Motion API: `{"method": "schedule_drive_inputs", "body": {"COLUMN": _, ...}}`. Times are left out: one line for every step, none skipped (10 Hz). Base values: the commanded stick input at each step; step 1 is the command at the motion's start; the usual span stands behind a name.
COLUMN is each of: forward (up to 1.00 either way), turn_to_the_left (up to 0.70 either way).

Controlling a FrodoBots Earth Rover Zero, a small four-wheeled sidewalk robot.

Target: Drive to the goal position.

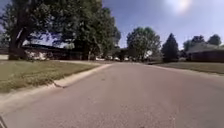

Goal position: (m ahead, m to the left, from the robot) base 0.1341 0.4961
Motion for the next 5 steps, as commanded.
{"method": "schedule_drive_inputs", "body": {"forward": 1.0, "turn_to_the_left": 0.0}}
{"method": "schedule_drive_inputs", "body": {"forward": 1.0, "turn_to_the_left": 0.0}}
{"method": "schedule_drive_inputs", "body": {"forward": 1.0, "turn_to_the_left": 0.0}}
{"method": "schedule_drive_inputs", "body": {"forward": 1.0, "turn_to_the_left": 0.0}}
{"method": "schedule_drive_inputs", "body": {"forward": 1.0, "turn_to_the_left": 0.0}}
